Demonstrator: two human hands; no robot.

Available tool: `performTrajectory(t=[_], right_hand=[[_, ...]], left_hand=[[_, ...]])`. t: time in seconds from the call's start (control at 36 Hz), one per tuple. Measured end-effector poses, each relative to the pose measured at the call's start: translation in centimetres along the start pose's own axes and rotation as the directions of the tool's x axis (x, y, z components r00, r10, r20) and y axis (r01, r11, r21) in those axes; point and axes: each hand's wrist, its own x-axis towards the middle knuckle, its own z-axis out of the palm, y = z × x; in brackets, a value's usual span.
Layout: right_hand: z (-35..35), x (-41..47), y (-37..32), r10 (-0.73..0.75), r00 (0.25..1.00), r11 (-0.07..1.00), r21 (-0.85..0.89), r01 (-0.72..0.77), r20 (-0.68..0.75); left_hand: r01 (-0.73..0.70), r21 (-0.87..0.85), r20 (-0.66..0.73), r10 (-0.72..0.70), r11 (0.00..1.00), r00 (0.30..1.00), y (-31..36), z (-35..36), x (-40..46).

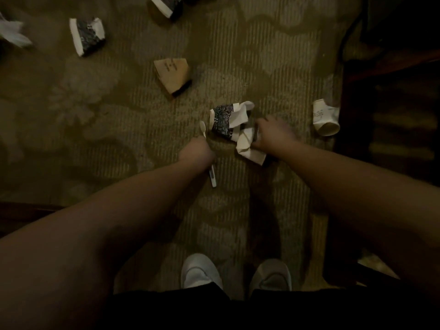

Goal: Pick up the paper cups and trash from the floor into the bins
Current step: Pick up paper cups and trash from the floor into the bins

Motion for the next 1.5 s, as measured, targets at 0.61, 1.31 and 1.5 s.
performTrajectory(t=[0.61, 1.31, 1.5], right_hand=[[-7.3, -2.5, 7.7, 0.226, 0.974, 0.488, 0.864, -0.123, 0.011], [-2.1, -1.6, 6.6, 0.29, 0.951, 0.581, 0.769, -0.266, 0.109], [-1.5, -1.5, 7.0, 0.333, 0.939, 0.606, 0.745, -0.279, 0.08]], left_hand=[[-0.081, -0.379, -0.293, -0.036, 0.922, 0.955, 3.1, -8.2, 0.6], [0.029, -0.467, -0.048, -0.058, 0.884, 0.997, 5.0, -5.7, 1.5], [-0.042, -0.386, -0.137, -0.012, 0.922, 0.991, 4.8, -4.9, 1.6]])
